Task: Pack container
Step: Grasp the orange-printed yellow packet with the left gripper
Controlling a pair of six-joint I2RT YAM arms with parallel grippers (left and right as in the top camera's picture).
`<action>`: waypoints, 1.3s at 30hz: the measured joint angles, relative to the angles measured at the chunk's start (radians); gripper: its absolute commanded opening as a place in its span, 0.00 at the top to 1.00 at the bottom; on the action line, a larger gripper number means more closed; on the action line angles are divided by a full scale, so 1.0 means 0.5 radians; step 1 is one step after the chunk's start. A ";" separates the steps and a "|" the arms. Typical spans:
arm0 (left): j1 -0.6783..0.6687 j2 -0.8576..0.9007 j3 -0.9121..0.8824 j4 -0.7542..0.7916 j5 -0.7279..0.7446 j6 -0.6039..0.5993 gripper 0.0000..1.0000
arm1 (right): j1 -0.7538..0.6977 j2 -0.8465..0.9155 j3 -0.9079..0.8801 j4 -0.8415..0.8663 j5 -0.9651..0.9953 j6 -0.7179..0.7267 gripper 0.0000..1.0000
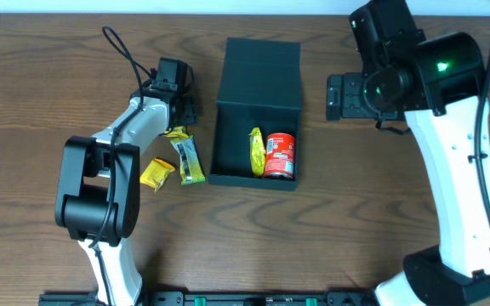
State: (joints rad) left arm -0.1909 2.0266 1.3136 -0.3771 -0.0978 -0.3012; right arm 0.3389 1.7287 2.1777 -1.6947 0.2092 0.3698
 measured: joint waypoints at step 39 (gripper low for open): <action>0.000 -0.029 0.000 -0.071 0.047 0.027 0.66 | -0.087 0.000 0.000 0.002 -0.008 -0.086 0.01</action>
State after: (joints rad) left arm -0.1909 2.0121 1.3136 -0.4126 -0.0742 -0.2878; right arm 0.2955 1.7287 2.1777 -1.6939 0.2054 0.3267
